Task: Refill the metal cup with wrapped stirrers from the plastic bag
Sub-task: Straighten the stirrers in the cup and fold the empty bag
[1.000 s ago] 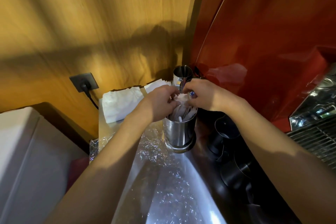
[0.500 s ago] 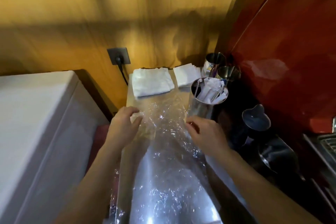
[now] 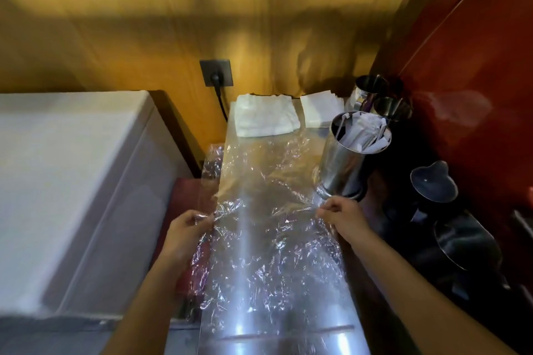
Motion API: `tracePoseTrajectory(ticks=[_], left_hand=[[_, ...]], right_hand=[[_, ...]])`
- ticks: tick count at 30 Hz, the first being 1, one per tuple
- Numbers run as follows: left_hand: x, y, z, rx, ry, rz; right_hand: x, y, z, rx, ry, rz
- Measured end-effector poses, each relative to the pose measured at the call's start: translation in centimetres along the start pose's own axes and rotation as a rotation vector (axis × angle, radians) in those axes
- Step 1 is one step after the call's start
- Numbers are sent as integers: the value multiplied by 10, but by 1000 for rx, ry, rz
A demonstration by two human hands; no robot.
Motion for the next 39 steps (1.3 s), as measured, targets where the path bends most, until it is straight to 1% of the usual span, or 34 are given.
tracePoseTrajectory(ticks=[2, 4, 6, 9, 12, 17, 21, 23, 25, 26, 28, 31, 32, 33, 35, 37, 39], left_hand=[[0, 5, 1, 57, 84, -84], [-1, 10, 1, 121, 94, -207], [-2, 13, 2, 94, 72, -269], [0, 16, 10, 20, 44, -260], [2, 17, 19, -28, 114, -247], [14, 10, 22, -65, 196, -253], [15, 6, 23, -31, 265, -223], [14, 7, 26, 8, 327, -269], [12, 14, 28, 105, 412, -344], [12, 14, 28, 103, 422, -348], [18, 11, 25, 66, 417, -282], [14, 13, 17, 195, 515, -372], [13, 13, 15, 187, 483, -389], [13, 13, 14, 149, 384, -364], [13, 12, 15, 59, 217, -273], [11, 12, 22, -12, 210, -197], [8, 8, 30, -104, 236, -174]], right_hand=[[2, 3, -4, -1, -126, -11], [-1, 9, -5, -37, -195, -94], [-3, 13, -4, -64, -199, -166], [-2, 15, -5, -70, -248, -173], [2, 16, -9, -67, -333, -147], [7, 21, -19, -25, -470, -234], [9, 23, -22, -19, -476, -238], [9, 24, -24, 0, -433, -255], [11, 25, -25, -1, -388, -248], [12, 25, -24, 1, -384, -245], [15, 25, -23, 7, -381, -234], [20, 25, -17, -24, -365, -222], [20, 25, -16, -36, -349, -220], [21, 24, -14, -43, -326, -211], [20, 22, -12, -12, -238, -151], [20, 24, -18, 112, -51, -22], [19, 27, -30, 325, 235, 128]])
Point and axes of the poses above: each hand's wrist, its own y-axis away from the middle knuckle, its own x-axis out of the back of the hand, z = x × y, the point moved 4 cm from there along -y, towards the middle knuckle, and after that the axes turned 4 degrees about -x, right-handed, at the moved point
